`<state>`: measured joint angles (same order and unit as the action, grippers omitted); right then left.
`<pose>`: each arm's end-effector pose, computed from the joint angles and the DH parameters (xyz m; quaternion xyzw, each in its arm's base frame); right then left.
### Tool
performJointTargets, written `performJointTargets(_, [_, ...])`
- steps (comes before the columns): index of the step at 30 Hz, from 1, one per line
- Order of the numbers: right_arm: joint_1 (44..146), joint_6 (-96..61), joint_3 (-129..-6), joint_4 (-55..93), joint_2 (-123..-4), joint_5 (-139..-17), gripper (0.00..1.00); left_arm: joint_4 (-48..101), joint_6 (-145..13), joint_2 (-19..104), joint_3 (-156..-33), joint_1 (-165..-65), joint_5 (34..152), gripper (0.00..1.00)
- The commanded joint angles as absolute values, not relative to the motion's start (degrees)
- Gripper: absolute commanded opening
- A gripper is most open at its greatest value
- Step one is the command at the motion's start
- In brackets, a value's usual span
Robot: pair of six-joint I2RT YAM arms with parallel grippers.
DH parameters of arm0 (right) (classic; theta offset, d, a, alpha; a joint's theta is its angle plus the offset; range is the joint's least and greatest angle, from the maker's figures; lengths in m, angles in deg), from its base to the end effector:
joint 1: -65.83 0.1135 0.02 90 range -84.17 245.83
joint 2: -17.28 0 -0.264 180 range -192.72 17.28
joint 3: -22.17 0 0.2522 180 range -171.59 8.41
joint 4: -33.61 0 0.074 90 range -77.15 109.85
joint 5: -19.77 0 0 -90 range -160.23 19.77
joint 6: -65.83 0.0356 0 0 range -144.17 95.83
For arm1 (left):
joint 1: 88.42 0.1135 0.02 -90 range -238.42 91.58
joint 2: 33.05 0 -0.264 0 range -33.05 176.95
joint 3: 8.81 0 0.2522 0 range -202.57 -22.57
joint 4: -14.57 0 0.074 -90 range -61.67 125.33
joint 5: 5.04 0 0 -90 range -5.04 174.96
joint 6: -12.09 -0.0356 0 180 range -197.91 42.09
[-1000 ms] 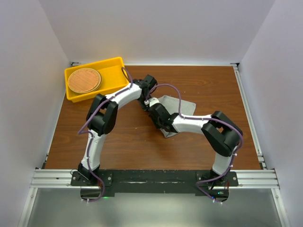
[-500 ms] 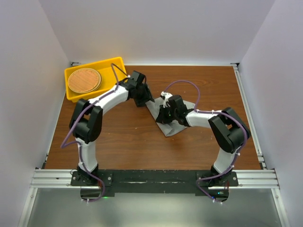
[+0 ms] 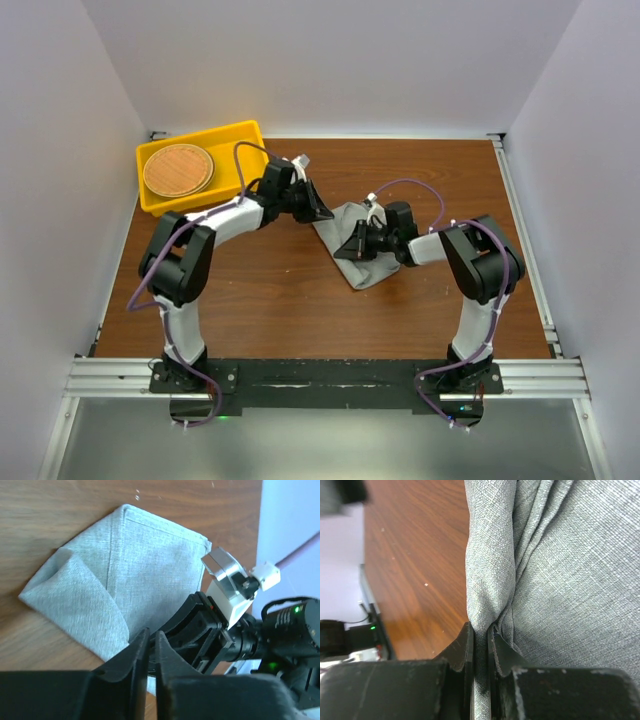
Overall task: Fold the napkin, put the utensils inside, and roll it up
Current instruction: Roll the napkin with the utensil
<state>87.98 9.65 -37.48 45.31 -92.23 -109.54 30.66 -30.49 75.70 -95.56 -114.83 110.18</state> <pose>0.3162 0.1531 0.1068 -0.0602 0.8576 0.4603 0.2216 0.3715 -0.2014 0.2035 -0.0660 0.8802 -0.4135 0.2236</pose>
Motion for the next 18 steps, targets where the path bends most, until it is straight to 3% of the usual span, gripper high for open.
performJointTargets(1, [86.93, 9.14, -33.25, 34.89, -97.23, -108.29, 0.0, 14.64, -30.35, 78.3, -93.85, -114.79, 117.74, 0.05])
performJointTargets(7, [85.96, 6.77, -34.47, 30.85, -97.68, -108.29, 0.0, -1.17, -29.13, 83.13, -87.35, -114.78, 120.73, 0.01])
performJointTargets(12, [85.78, 3.87, -37.46, 23.13, -95.05, -107.06, 0.0, -3.74, -31.32, 86.74, -84.62, -114.78, 120.12, 0.0])
performJointTargets(18, [86.04, 2.2, -42.03, 13.55, -90.3, -104.77, 0.14, -3.39, -34.75, 88.85, -80.84, -115.05, 118.8, 0.0])
